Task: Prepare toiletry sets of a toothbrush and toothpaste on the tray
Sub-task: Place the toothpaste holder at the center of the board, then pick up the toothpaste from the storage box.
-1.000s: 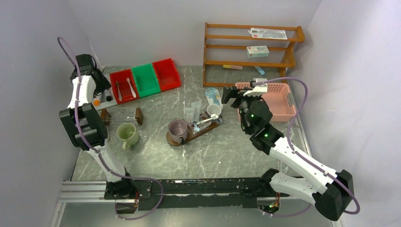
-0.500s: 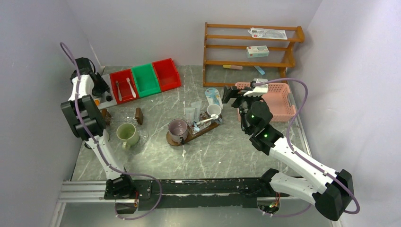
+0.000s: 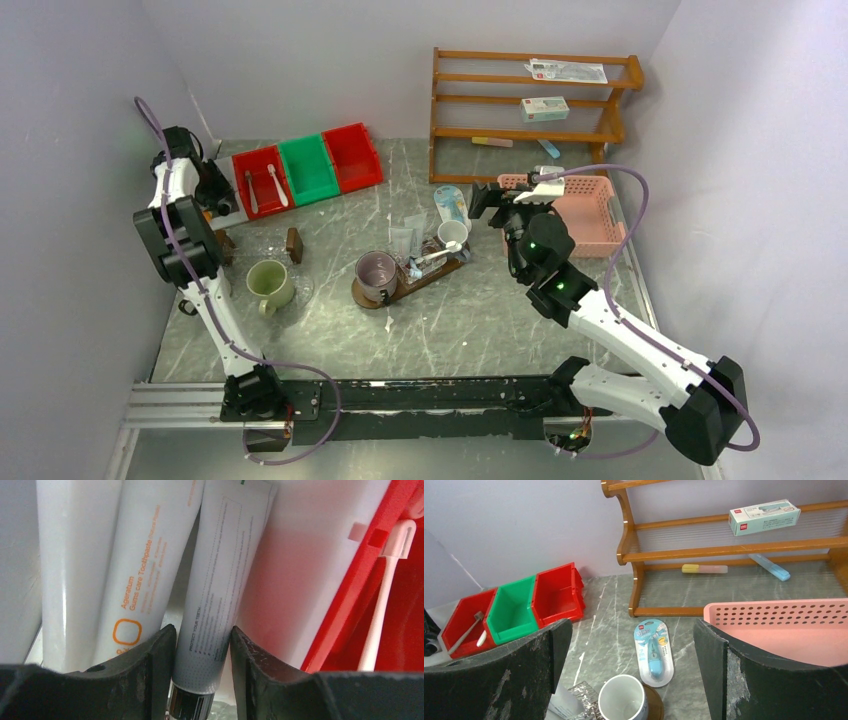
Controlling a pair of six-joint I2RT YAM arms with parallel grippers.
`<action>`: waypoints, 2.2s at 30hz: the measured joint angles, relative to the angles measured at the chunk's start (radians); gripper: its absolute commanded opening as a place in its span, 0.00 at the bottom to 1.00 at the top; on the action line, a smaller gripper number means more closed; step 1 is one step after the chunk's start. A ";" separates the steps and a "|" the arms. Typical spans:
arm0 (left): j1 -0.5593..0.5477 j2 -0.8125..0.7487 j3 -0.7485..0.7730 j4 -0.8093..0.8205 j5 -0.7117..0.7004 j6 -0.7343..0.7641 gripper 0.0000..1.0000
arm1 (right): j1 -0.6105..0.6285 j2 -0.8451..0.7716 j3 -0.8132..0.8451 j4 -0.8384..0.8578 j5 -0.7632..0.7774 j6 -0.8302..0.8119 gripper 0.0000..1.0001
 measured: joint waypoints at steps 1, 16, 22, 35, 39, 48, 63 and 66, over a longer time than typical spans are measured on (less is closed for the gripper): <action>0.001 0.010 0.010 -0.003 0.003 0.002 0.48 | 0.000 0.000 0.000 0.000 0.000 0.000 0.96; 0.005 0.032 0.031 -0.010 0.080 0.029 0.21 | 0.000 0.011 0.000 0.000 -0.005 0.003 0.96; 0.005 -0.011 -0.015 -0.011 0.095 0.017 0.12 | 0.000 0.011 0.000 0.000 -0.020 0.012 0.96; 0.006 -0.298 -0.172 0.056 0.135 -0.053 0.09 | 0.000 0.017 0.025 -0.030 -0.077 0.043 0.96; 0.005 -0.433 -0.306 0.129 0.193 -0.088 0.10 | 0.000 0.025 0.040 -0.045 -0.121 0.061 0.96; -0.065 -0.677 -0.578 0.287 0.302 -0.163 0.10 | 0.003 0.041 0.040 -0.045 -0.282 0.099 0.96; -0.383 -1.003 -0.859 0.486 0.346 -0.194 0.10 | 0.031 0.144 0.041 0.052 -0.464 0.249 0.93; -0.431 -1.070 -0.922 0.534 0.346 -0.214 0.09 | 0.039 0.171 0.042 0.069 -0.488 0.293 0.93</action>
